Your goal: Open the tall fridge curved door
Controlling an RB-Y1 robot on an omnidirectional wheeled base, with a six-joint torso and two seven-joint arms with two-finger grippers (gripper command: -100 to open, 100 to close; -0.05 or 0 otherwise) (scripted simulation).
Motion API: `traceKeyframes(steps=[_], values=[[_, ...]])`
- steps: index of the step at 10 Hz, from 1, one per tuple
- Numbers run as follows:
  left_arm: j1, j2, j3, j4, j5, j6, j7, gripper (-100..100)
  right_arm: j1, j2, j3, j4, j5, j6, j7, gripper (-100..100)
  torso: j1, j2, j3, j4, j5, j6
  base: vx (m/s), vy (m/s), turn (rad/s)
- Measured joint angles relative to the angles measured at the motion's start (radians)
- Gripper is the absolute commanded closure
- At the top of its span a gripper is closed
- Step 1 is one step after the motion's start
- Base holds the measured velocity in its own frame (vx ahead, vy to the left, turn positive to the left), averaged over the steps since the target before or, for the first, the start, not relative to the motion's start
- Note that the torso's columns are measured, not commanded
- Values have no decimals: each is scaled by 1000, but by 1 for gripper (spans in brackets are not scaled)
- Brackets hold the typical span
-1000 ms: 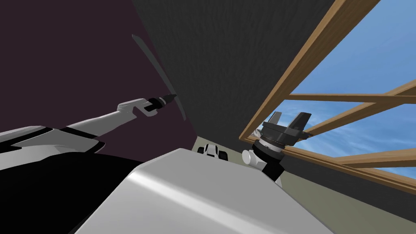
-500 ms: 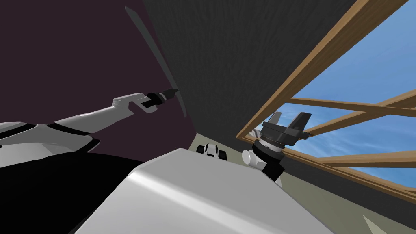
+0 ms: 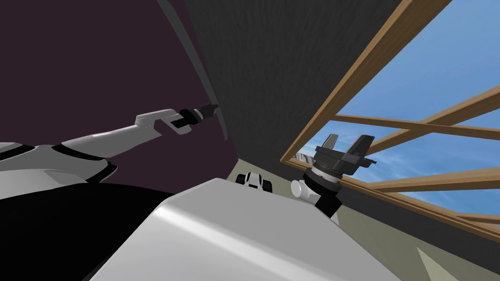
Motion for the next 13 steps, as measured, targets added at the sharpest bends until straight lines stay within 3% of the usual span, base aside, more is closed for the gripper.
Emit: traceKeyframes(steps=[1,3,7,8,9,10,12,13], values=[[7,13,11,-29,14,3,18,100,0,0,0,0,0,0,0,0,-4,1,1,1,-2,1,-63,-88,19],[-24,27,-14,-69,32,17,46,100,0,0,0,0,0,0,0,0,-7,1,-1,3,-5,5,-78,-83,14],[-12,68,12,-167,73,35,100,100,0,0,0,0,0,0,0,0,-16,4,0,8,-10,9,-90,-91,17],[-32,76,-7,-173,81,34,113,100,0,0,0,0,0,0,0,0,-16,3,-2,9,-12,9,-93,-106,10],[-8,90,21,-197,91,32,126,100,0,0,0,0,0,0,0,0,-20,5,-2,10,-13,10,-70,-89,41],[-39,91,-8,-216,92,42,131,100,0,0,0,0,0,0,0,0,-21,3,-4,11,-13,13,-24,-37,-6],[-39,92,-13,-223,96,42,137,100,0,0,0,0,0,0,0,0,-19,-1,-7,11,-14,13,3,7,4],[-61,94,-32,-221,96,47,138,100,0,0,0,0,0,0,0,0,-20,0,-6,11,-14,14,16,15,-11]])
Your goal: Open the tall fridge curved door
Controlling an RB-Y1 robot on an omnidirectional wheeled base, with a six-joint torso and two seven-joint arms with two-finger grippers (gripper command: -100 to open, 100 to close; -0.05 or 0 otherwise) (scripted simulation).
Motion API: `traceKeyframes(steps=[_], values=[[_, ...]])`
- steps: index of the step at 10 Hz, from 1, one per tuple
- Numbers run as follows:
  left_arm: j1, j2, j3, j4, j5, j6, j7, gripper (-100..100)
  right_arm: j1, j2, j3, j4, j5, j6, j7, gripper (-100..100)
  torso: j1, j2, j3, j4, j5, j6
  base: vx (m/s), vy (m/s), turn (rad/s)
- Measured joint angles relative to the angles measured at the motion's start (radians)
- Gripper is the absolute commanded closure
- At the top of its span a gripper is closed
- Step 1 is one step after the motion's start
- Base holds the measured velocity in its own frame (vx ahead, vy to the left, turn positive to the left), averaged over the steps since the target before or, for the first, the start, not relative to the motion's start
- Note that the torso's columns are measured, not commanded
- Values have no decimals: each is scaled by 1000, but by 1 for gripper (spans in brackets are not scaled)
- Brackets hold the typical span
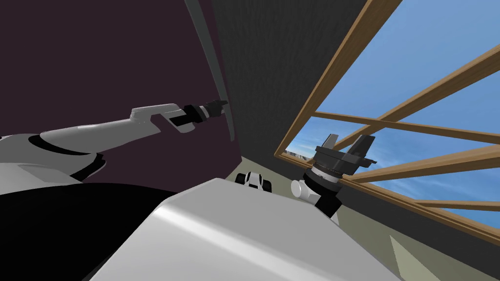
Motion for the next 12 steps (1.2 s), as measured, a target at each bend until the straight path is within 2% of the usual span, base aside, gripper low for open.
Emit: traceKeyframes(steps=[2,3,4,5,6,7,9,10,11,12], values=[[46,4,47,-6,2,-5,2,100,0,0,0,0,0,0,0,0,-1,3,3,0,1,-1,8,8,18],[49,6,47,-6,-2,-5,-4,100,0,0,0,0,0,0,0,0,0,3,4,-4,1,-4,-90,-5,34],[30,8,33,-23,4,2,-7,100,0,0,0,0,0,0,0,0,0,6,7,-5,0,-5,-207,-18,-25],[43,-5,53,-57,5,4,-16,100,-1,0,0,0,0,0,0,0,2,10,11,-5,3,-6,-281,-51,-62],[60,4,78,-89,20,-6,-16,100,-1,0,0,0,0,0,0,0,4,14,13,-1,2,-9,-198,-55,-44],[73,3,89,-111,24,-15,-18,100,0,0,0,0,0,0,0,0,7,12,11,2,2,-13,-66,-35,-1],[59,-7,65,-119,23,-16,-20,100,0,0,0,0,0,0,0,0,13,5,6,2,3,-14,20,1,27],[21,-7,30,-109,24,-11,-20,100,0,0,0,0,0,0,0,0,12,6,7,2,3,-11,32,17,-1],[30,-1,44,-109,26,-9,-18,100,0,0,0,0,0,0,0,0,9,9,9,1,3,-10,-53,16,-12],[80,-9,101,-136,27,-11,-23,100,0,0,0,0,0,0,0,0,7,15,14,0,4,-9,-98,-10,-19]])
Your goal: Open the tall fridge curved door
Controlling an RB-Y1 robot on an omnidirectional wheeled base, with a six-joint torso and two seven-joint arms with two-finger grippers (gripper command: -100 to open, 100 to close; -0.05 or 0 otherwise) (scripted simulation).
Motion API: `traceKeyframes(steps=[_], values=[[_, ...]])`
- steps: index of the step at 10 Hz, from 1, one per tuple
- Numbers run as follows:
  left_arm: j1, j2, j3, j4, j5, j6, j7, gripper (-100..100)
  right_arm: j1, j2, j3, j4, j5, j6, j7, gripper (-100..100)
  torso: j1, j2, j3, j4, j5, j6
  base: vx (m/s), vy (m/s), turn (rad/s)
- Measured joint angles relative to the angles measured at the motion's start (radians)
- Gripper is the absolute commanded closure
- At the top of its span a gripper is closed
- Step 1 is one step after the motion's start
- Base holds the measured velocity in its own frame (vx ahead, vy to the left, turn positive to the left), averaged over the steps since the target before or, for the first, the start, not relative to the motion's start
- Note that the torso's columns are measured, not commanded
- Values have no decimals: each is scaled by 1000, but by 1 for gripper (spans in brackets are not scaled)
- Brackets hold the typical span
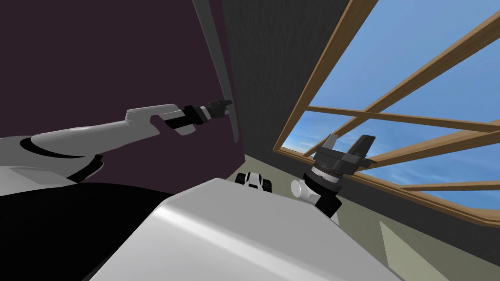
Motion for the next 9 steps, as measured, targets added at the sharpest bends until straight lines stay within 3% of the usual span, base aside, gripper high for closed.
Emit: traceKeyframes(steps=[2,5,7,9], values=[[-41,3,-37,-3,7,-9,1,100,0,0,0,0,0,0,0,0,1,-1,-1,2,-1,-2,-95,-29,-8],[-31,-8,-16,-71,18,-1,-10,100,0,0,0,0,0,0,0,0,0,2,0,5,-1,-1,-126,-30,-10],[-91,-3,-61,-87,34,-5,-6,100,0,0,0,0,0,0,0,0,0,4,0,8,-3,-1,-146,-15,-20],[-93,-6,-57,-113,42,-2,-2,100,0,0,0,0,0,0,0,0,1,1,-1,8,-3,-4,-14,-9,0]])
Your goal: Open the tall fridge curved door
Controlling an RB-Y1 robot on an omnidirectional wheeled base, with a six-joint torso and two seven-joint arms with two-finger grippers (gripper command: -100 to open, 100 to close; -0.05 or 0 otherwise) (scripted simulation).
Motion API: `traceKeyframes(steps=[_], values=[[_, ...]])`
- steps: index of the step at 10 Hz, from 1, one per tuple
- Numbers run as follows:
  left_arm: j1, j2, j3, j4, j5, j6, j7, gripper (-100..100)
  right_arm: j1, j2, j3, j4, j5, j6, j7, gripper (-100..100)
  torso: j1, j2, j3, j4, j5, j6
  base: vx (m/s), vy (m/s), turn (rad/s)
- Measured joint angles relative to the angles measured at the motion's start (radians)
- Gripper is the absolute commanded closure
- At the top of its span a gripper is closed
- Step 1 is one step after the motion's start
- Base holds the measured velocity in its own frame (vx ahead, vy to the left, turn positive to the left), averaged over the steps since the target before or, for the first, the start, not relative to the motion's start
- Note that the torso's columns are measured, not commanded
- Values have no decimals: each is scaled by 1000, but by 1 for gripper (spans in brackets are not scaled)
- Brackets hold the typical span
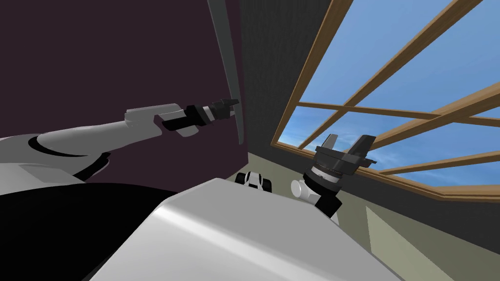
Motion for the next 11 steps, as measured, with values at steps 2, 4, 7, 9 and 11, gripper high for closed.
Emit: traceKeyframes(steps=[2,4,7,9,11], values=[[34,-6,38,-15,5,-12,-1,100,0,0,0,0,0,0,0,0,0,2,2,-1,0,2,-121,-27,12],[-10,-11,9,-51,18,-9,-5,100,0,0,0,0,0,0,0,0,-6,5,5,-2,-1,2,-127,-24,-33],[-23,-17,12,-98,28,-6,-7,100,0,0,0,0,0,0,0,0,-1,-3,-2,-3,0,3,-83,-13,-3],[14,-13,50,-105,32,-16,-5,100,0,0,0,0,0,0,0,0,1,-6,-4,-4,1,1,4,0,0],[-25,-22,16,-129,28,-10,-8,100,0,0,0,0,0,0,0,0,-2,-1,2,-11,2,5,-187,19,-47]])
